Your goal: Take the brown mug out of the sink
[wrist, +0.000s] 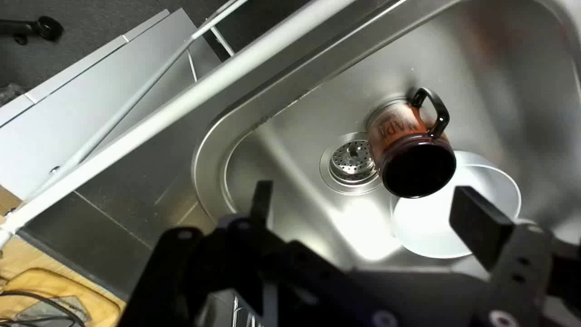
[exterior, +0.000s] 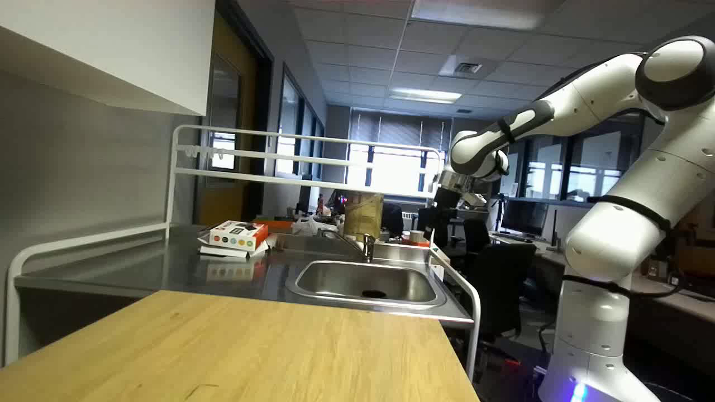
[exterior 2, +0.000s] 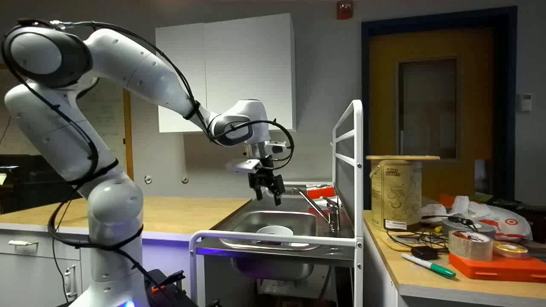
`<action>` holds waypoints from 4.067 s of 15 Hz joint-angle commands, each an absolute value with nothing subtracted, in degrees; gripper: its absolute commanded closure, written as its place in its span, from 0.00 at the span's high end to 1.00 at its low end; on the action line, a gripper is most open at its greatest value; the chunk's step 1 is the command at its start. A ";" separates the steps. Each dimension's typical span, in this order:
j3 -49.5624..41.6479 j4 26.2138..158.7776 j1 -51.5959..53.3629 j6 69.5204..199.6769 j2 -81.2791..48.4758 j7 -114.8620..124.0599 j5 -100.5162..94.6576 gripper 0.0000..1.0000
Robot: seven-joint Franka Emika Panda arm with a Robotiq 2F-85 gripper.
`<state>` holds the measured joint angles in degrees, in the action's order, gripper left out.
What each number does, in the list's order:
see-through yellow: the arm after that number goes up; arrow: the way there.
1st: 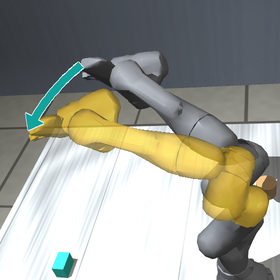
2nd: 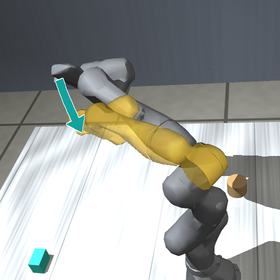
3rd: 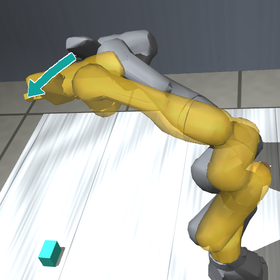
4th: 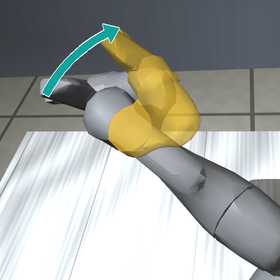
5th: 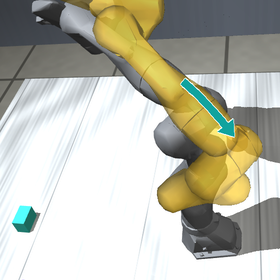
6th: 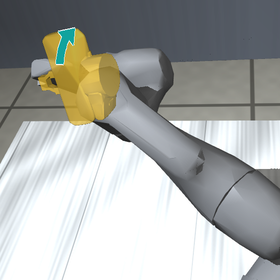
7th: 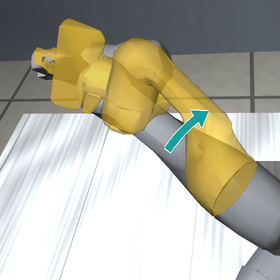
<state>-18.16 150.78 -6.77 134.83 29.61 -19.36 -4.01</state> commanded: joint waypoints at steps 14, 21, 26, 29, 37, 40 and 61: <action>-17.28 150.68 -7.63 134.73 29.51 -19.79 -3.38 1.00; -17.10 149.19 -7.52 134.63 27.03 -18.94 -3.03 1.00; -15.54 144.83 -6.14 134.41 19.82 -17.83 -2.17 1.00; -13.98 140.90 -5.44 134.18 14.10 -16.73 -1.61 1.00; -9.74 127.91 -5.52 132.06 -3.13 -13.10 1.43 1.00; -7.97 124.03 -5.72 129.30 -8.06 -14.26 3.76 1.00; -4.68 124.37 -7.28 127.38 -21.00 -16.27 -5.80 0.36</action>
